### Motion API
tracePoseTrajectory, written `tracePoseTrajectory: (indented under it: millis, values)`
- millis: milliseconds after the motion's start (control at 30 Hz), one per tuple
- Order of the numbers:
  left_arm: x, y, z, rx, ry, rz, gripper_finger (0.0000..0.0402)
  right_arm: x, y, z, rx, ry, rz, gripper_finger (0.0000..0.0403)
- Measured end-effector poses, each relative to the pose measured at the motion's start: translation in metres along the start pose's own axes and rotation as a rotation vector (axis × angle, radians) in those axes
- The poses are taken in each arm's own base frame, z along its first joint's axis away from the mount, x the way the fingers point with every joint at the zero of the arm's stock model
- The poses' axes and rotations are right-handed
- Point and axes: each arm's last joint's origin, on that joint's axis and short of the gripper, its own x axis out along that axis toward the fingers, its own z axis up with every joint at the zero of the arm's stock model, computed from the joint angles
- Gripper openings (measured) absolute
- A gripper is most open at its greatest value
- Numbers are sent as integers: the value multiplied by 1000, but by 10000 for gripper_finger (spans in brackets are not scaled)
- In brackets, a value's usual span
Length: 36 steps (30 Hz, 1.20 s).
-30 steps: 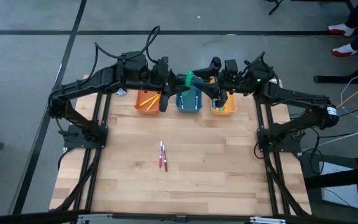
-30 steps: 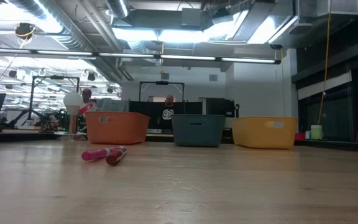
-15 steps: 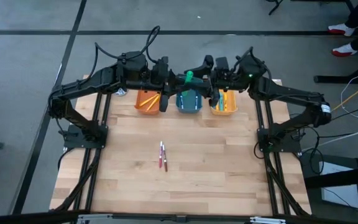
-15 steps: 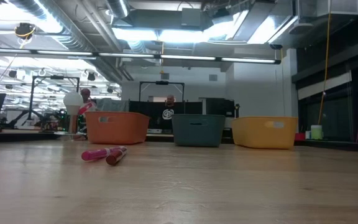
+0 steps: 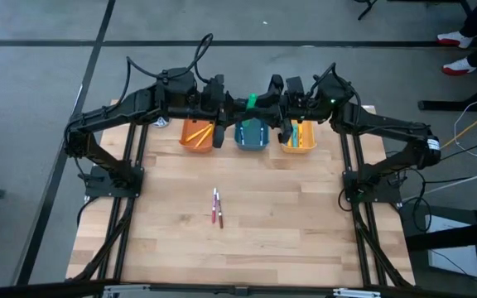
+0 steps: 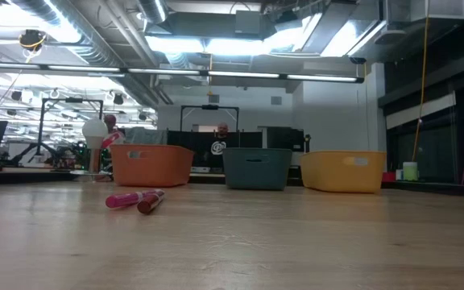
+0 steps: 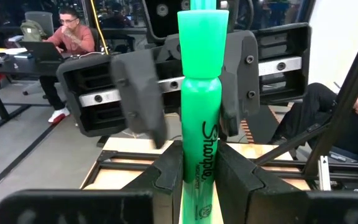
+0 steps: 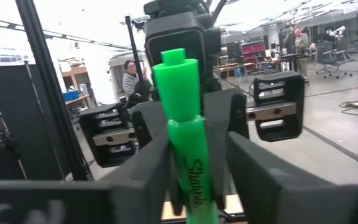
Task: Pick & Place Markers
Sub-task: Put the green highlighter pen into the yellow bin
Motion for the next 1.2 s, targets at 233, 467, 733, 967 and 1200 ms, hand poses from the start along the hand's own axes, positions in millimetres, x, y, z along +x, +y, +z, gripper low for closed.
tracePoseTrajectory:
  millis: [233, 467, 733, 967, 1200]
  values:
    - [0, 0, 0, -20, 0, 0, 60, 0, 1, 0, -25, 2, 22, 62]
    - [0, 0, 0, -21, 0, 0, 68, 0, 1, 0, -30, 6, 37, 62]
    - [0, -1, 0, -8, -1, -4, 117, 0, 1, 0, -14, 11, 45, 62]
    - [0, 0, 0, -14, -1, 3, 160, 0, 1, 0, -15, 11, 45, 62]
    - [0, 0, 0, -23, -2, 28, 215, 0, 2, 0, -15, 13, 57, 62]
